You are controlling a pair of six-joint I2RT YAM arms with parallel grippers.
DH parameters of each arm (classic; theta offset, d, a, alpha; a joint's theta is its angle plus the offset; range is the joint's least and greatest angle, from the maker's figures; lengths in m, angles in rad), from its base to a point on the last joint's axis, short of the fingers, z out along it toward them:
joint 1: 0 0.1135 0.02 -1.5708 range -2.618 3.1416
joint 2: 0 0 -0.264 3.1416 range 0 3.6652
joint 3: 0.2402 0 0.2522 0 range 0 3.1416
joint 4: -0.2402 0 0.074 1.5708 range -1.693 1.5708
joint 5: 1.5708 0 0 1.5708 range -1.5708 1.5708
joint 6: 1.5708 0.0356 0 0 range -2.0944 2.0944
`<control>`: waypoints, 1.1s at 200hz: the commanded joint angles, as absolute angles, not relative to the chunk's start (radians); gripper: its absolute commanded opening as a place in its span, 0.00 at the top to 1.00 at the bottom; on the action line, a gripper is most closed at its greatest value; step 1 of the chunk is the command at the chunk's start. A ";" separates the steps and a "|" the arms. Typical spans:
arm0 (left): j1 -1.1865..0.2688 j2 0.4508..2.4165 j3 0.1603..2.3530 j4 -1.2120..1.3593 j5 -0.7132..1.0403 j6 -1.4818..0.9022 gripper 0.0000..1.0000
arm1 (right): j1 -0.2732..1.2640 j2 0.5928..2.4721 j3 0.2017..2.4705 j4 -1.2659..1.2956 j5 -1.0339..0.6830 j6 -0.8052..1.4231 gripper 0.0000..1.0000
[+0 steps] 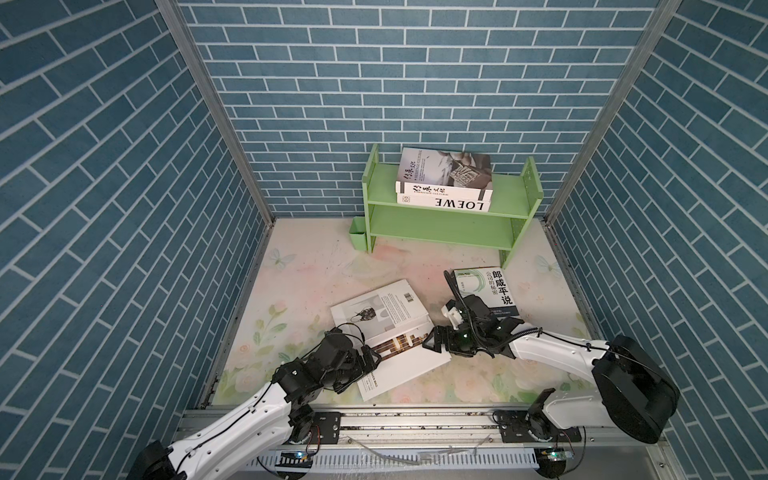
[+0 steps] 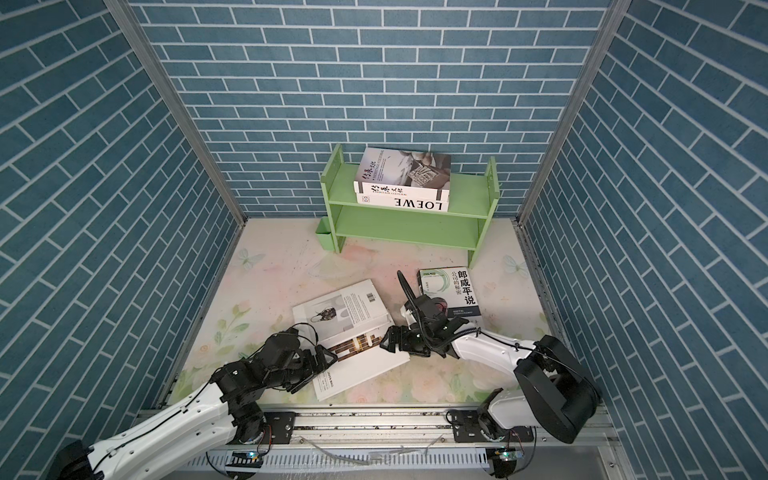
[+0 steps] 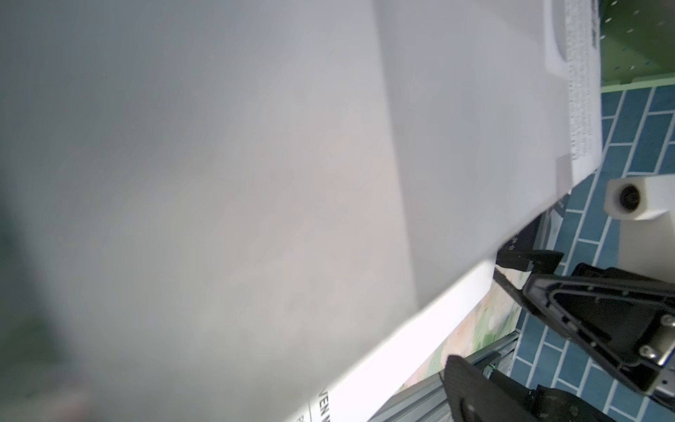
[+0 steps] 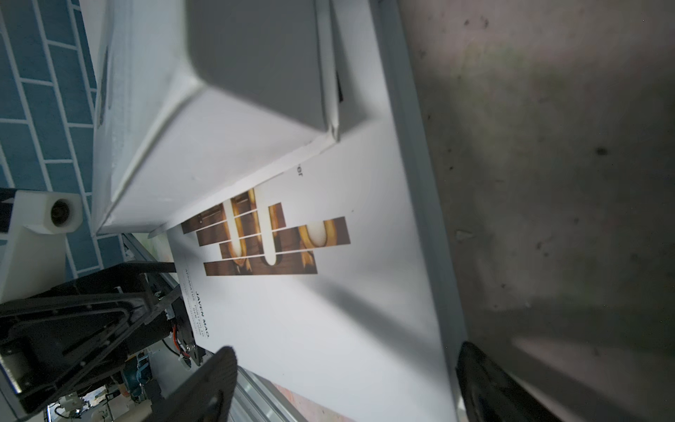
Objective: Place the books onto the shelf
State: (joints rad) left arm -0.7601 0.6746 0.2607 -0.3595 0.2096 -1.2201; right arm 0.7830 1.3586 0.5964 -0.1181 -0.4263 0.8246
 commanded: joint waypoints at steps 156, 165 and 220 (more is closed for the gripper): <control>-0.790 0.828 0.602 -0.234 0.505 -1.112 0.00 | 0.841 1.047 0.976 -0.603 -0.331 0.832 0.08; -0.790 0.846 0.637 -0.241 0.518 -1.094 0.00 | 0.841 1.039 0.980 -0.607 -0.327 0.836 0.08; -0.787 0.909 0.810 -0.276 0.520 -0.972 0.00 | 0.836 0.993 0.998 -0.539 -0.258 0.843 0.05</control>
